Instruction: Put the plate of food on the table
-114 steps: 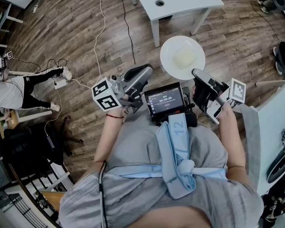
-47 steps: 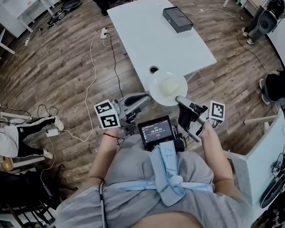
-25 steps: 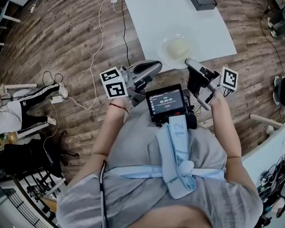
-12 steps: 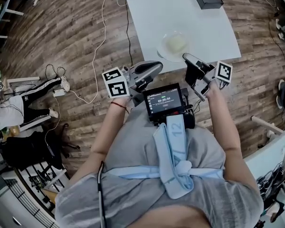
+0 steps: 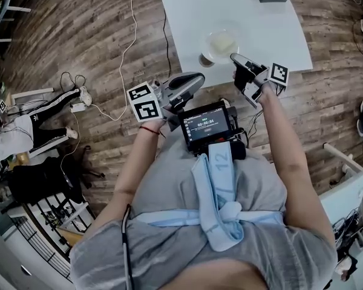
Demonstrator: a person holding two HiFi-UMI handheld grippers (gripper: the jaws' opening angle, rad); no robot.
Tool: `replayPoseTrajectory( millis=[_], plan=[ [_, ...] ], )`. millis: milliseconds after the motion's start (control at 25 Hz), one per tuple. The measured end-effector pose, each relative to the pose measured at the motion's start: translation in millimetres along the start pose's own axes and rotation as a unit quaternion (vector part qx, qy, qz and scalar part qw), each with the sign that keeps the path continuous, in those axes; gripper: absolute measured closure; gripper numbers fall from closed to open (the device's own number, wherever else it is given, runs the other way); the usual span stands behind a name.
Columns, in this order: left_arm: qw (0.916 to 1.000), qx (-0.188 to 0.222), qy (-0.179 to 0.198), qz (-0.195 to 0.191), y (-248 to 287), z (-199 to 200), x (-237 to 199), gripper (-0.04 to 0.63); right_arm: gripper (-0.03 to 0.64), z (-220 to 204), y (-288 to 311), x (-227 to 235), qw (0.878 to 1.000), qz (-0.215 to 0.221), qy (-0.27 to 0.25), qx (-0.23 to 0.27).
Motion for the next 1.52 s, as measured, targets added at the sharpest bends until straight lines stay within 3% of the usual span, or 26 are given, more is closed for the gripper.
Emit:
replayPoseTrajectory(
  millis=[320, 640, 1160, 1520],
  plan=[
    [0.9999, 0.007, -0.012, 0.01, -2.5, -5.6, -3.6, 0.575, 0.571, 7.7, 3.0, 30.6, 1.0, -0.031, 0.005, -0.001],
    [0.9998, 0.008, -0.019, -0.005, 3.3, -7.6, 3.8, 0.575, 0.571, 19.9, -6.3, 52.1, 0.998, -0.063, 0.0, 0.025],
    [0.9998, 0.01, -0.014, -0.005, 3.9, -4.6, 3.6, 0.575, 0.572, 14.3, -12.1, 75.8, 0.995, -0.096, 0.017, 0.024],
    [0.9999, 0.007, -0.011, -0.001, -0.1, -6.9, 5.4, 0.575, 0.553, 25.5, -21.3, 93.1, 0.987, -0.139, 0.041, 0.074]
  ],
)
Point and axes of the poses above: the fingertips, and each gripper's own axes: y forward along the fingers, x to its right, z out of its top, the point moved 3 cm from there along -y, backward along the fingers, and after that the axes turned 10 degrees about z, right-handed, at the moved point
